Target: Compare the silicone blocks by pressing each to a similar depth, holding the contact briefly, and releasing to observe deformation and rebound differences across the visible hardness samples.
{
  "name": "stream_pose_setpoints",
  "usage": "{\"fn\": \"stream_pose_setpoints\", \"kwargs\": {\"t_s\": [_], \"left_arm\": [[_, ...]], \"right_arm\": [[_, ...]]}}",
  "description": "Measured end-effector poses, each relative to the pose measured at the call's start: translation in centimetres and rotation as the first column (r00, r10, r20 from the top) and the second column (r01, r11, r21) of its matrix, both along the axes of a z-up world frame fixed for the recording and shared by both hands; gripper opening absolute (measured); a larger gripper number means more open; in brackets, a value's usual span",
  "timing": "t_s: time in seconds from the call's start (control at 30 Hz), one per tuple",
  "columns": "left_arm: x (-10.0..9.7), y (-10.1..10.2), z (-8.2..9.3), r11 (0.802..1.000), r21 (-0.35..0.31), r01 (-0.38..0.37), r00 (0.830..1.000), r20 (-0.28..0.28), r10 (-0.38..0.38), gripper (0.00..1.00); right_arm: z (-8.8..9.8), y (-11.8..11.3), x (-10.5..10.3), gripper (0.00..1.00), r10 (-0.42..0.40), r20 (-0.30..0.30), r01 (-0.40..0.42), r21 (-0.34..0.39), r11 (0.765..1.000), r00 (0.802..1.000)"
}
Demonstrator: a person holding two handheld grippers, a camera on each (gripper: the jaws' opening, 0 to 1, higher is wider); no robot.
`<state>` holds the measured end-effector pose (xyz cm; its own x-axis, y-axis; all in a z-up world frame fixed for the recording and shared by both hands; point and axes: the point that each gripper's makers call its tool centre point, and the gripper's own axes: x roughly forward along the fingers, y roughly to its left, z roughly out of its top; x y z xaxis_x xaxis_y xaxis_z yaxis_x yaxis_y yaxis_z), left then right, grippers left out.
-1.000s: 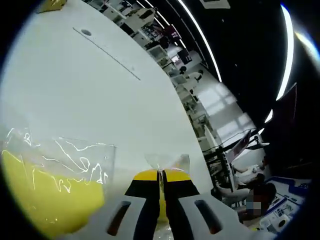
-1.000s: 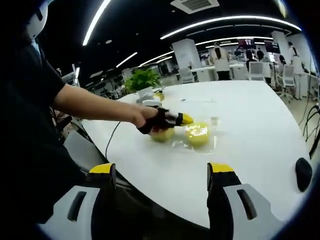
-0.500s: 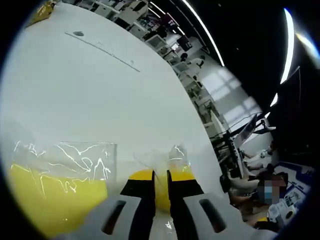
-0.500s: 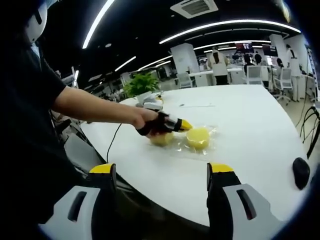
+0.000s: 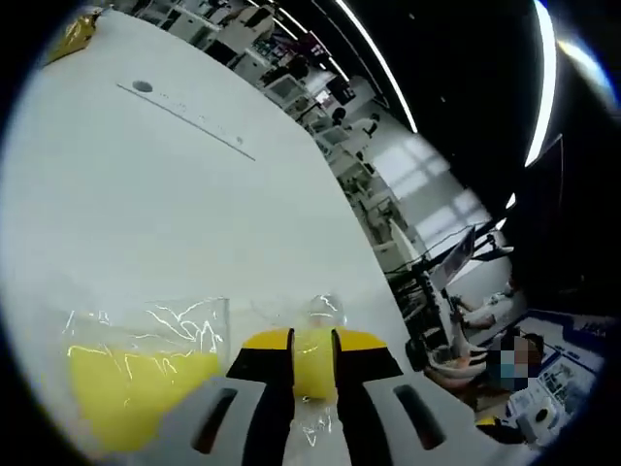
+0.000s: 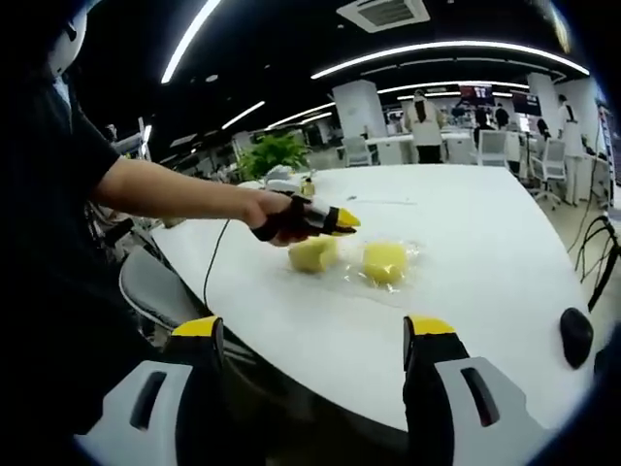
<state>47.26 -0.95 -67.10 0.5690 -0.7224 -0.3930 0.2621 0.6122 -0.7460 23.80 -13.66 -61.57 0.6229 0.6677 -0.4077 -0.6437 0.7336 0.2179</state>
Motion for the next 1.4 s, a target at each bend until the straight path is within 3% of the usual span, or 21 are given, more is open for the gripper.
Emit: {"fn": "stream_pose_setpoints", "kwargs": {"t_s": [0.17,0.3,0.4,0.57,0.63,0.7,0.73,0.83,0.87,0.9,0.97,1.07,1.17,1.2,1.23,1.27,1.3,1.37,1.4], "left_arm": [[-0.9,1.1,1.9,0.999,0.038,0.036,0.997,0.072,-0.039,0.24],[-1.4,2.2,4.6,0.991,0.115,0.072,0.971,0.217,-0.096,0.34],[-2.3,3.1,6.5,0.979,0.174,0.108,0.932,0.325,-0.161,0.43],[-3.7,5.2,8.8,0.958,0.259,0.122,0.873,0.431,-0.228,0.52],[-4.6,5.9,9.5,0.964,0.244,0.109,0.873,0.439,-0.21,0.55],[-6.3,6.1,10.4,0.949,0.285,0.133,0.826,0.496,-0.265,0.63],[-6.5,6.6,10.4,0.942,0.312,0.124,0.813,0.512,-0.277,0.67],[-8.3,7.8,10.6,0.925,0.352,0.142,0.788,0.525,-0.321,0.71],[-8.8,8.4,10.6,0.923,0.358,0.141,0.788,0.525,-0.323,0.7],[-10.3,8.5,11.1,0.918,0.366,0.154,0.767,0.541,-0.344,0.72],[-11.5,9.5,11.1,0.914,0.38,0.141,0.76,0.549,-0.346,0.83],[-12.9,10.6,11.0,0.912,0.389,0.132,0.762,0.549,-0.345,0.89],[-14.5,10.7,11.1,0.894,0.427,0.137,0.736,0.561,-0.38,0.99],[-15.5,10.8,10.7,0.871,0.467,0.152,0.718,0.553,-0.422,0.99],[-16.0,10.9,10.3,0.862,0.481,0.16,0.719,0.542,-0.436,0.99],[-17.0,11.0,9.4,0.839,0.511,0.187,0.719,0.511,-0.471,0.99],[-17.4,11.2,8.8,0.829,0.524,0.194,0.728,0.49,-0.48,0.99],[-18.3,11.7,7.6,0.814,0.539,0.217,0.75,0.442,-0.492,0.99],[-18.9,11.9,7.3,0.823,0.521,0.227,0.758,0.436,-0.485,0.99]], "right_arm": [[0.4,1.1,0.6,0.68,0.028,0.017,-0.028,0.01,1.0,0.999],[0.0,1.3,1.4,0.66,0.021,0.01,-0.021,-0.004,1.0,1.0],[0.1,1.4,2.3,0.67,0.007,0.003,-0.007,0.014,1.0,1.0],[1.4,2.1,3.4,0.72,0.001,0.02,-0.002,0.058,0.998,1.0],[1.7,2.4,3.6,0.75,0.004,0.027,-0.006,0.066,0.998,1.0],[1.8,2.5,3.8,0.78,0.006,0.024,-0.008,0.066,0.998,1.0],[1.9,2.6,3.8,0.8,0.009,0.026,-0.011,0.07,0.998,1.0],[2.1,2.5,4.2,0.83,0.0,0.026,-0.002,0.082,0.997,1.0],[2.2,2.5,4.3,0.84,-0.002,0.026,0.0,0.082,0.997,1.0],[2.1,2.5,4.4,0.85,-0.007,0.027,0.005,0.079,0.997,1.0],[2.1,2.5,4.4,0.87,-0.01,0.02,0.008,0.081,0.997,1.0],[2.3,2.7,4.5,0.88,-0.009,0.027,0.006,0.096,0.995,1.0],[2.7,3.0,4.6,0.9,0.001,0.054,-0.006,0.098,0.995,0.999],[2.7,3.0,4.7,0.91,0.006,0.058,-0.011,0.082,0.997,0.998],[2.5,2.9,4.6,0.92,0.013,0.058,-0.016,0.052,0.999,0.998],[2.4,2.9,4.5,0.93,0.028,0.063,-0.03,0.026,0.999,0.998],[2.3,3.0,4.4,0.93,0.056,0.074,-0.055,-0.007,0.998,0.996],[2.0,3.0,4.2,0.93,0.078,0.067,-0.074,-0.053,0.996,0.995],[1.8,3.1,3.9,0.92,0.091,0.052,-0.087,-0.07,0.994,0.994]]}}
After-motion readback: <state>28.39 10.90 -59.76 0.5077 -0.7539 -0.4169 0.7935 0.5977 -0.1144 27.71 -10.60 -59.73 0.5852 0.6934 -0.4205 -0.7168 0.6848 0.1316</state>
